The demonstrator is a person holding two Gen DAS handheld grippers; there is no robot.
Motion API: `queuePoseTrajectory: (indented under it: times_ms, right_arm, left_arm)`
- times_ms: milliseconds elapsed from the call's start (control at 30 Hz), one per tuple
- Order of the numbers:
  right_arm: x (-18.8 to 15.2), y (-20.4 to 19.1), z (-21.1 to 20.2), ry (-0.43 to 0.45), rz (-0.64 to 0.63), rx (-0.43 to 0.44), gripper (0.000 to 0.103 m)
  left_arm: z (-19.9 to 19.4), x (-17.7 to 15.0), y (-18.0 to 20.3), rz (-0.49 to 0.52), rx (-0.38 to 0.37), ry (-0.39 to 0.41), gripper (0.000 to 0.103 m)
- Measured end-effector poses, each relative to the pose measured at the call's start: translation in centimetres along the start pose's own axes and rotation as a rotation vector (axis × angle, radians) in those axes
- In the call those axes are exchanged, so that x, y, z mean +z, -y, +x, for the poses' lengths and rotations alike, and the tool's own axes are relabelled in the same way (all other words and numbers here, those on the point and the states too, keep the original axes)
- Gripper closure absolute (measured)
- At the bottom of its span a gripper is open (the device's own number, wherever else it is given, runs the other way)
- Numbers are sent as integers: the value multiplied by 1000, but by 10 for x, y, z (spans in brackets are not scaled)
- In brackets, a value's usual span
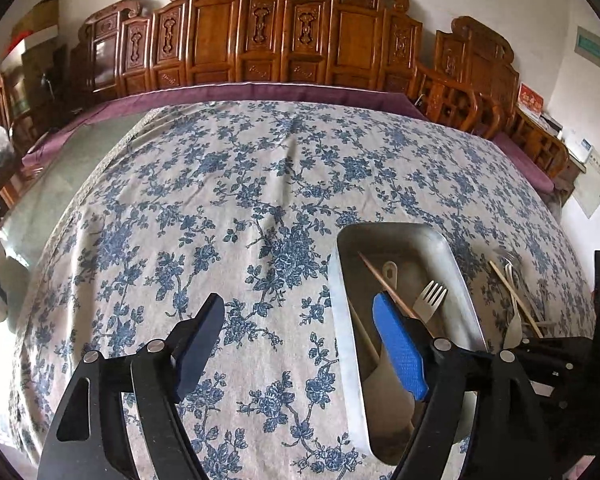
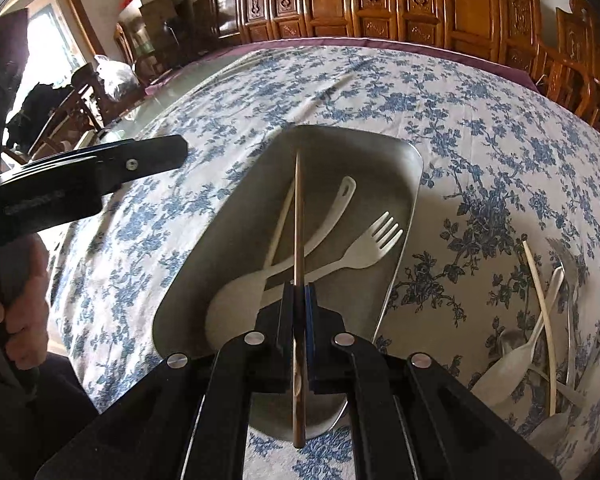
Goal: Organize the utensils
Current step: 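Lower the chopstick into the grey tray and open the right tool, then move both tools back over the remaining utensil pile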
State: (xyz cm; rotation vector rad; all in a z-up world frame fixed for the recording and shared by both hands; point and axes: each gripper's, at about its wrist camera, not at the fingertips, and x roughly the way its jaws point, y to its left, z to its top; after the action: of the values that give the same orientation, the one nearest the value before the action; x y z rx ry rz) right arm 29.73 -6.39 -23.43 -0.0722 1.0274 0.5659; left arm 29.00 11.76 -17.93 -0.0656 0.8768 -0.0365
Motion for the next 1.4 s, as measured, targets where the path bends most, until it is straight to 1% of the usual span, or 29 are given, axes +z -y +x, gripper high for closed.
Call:
queuePoseTrajectory:
  times_ms: [67, 133, 267, 333, 433, 500, 567, 633, 667, 700, 800, 867, 967, 1033, 1133, 1400]
  right_arm:
    - [0, 4, 5, -8, 13, 9, 97]
    - [1, 6, 7, 6, 19, 19, 96]
    - [3, 11, 4, 22, 26, 76, 95]
    - [4, 12, -3, 38, 17, 88, 95]
    - [5, 18, -20, 70, 10, 74, 95]
    - [3, 25, -38, 98, -1, 55, 95]
    - [-2, 35, -58, 123, -17, 18, 96]
    - [-9, 49, -74, 138, -12, -9, 96]
    - [-12, 57, -82, 142, -7, -25, 96]
    - [-18, 67, -91, 145, -2, -52, 95]
    - [-37, 97, -111, 144, 23, -119, 91]
    - [-51, 118, -121, 138, 45, -173, 90]
    - [-70, 142, -128, 123, 79, -228, 88]
    - [-80, 153, -128, 113, 93, -254, 83]
    - [-91, 165, -124, 101, 123, -259, 80]
    - [-103, 172, -121, 104, 142, -257, 78]
  left_arm:
    - [1, 0, 0, -5, -7, -3, 29]
    - [1, -1, 0, -4, -8, -4, 29]
    - [0, 0, 3, -5, -14, 0, 29]
    - [0, 0, 4, -3, -18, 0, 29]
    - [-2, 0, 10, 9, -26, 6, 29]
    - [-4, 0, 16, 16, -35, 12, 29]
    - [-6, 0, 25, 31, -52, 17, 29]
    - [-5, -2, 35, 46, -71, 11, 26]
    - [-5, -2, 39, 53, -78, 9, 21]
    - [-5, -4, 48, 69, -87, 11, 21]
    - [-8, -8, 68, 106, -116, 13, 21]
    - [-9, -11, 83, 127, -140, 13, 21]
    - [-13, -16, 102, 155, -162, 17, 21]
    - [-13, -19, 112, 167, -178, 12, 21]
    - [-10, -25, 127, 182, -197, -2, 21]
    - [-2, -34, 167, 234, -255, -40, 21]
